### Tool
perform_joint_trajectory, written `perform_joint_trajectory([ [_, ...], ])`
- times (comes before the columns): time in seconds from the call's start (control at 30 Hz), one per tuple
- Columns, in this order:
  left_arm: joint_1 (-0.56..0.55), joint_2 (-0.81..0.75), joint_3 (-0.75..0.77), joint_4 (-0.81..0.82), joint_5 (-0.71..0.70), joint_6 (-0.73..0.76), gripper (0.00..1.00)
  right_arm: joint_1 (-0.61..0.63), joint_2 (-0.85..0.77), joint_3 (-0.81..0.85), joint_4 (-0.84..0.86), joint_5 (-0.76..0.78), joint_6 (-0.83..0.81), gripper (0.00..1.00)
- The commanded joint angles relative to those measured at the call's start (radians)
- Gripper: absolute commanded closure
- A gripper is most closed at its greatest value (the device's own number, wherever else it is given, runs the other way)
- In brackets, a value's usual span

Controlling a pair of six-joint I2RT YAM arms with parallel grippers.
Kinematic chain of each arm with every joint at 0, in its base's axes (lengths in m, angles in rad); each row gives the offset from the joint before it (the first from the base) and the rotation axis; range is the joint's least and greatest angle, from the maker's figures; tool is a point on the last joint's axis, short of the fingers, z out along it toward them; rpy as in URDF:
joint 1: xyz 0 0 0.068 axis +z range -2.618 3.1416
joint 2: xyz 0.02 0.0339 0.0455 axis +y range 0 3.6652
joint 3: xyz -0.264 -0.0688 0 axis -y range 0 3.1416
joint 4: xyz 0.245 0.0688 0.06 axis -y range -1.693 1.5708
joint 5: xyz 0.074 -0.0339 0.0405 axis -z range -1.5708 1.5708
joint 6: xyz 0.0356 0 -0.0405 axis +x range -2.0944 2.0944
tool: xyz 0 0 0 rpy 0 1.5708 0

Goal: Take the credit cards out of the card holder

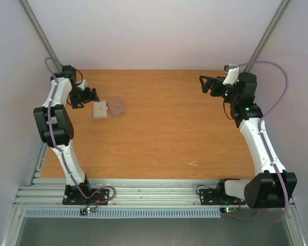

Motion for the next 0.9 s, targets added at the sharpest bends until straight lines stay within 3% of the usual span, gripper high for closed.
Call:
perform_joint_trajectory([
  [0.0,-0.032,0.064,-0.004,-0.041,-0.077,0.036,0.06,0.046,-0.001,-0.012,-0.023,0.007,0.014,0.01],
  [0.17,-0.064,0.075,-0.089,0.031,-0.127,-0.010,0.07,0.088,-0.011,-0.007,-0.081,0.074,-0.001,0.01],
  [0.43,-0.062,0.093,-0.165,0.080,-0.217,-0.120,0.22,0.107,-0.040,-0.023,-0.127,0.137,0.009,0.01],
  [0.77,-0.075,0.132,-0.131,0.112,-0.084,-0.127,0.28,0.108,0.009,0.031,-0.217,0.138,-0.014,0.01],
  [0.87,-0.074,0.151,-0.114,0.124,-0.102,-0.148,0.33,0.108,0.024,0.051,-0.235,0.110,-0.018,0.02],
])
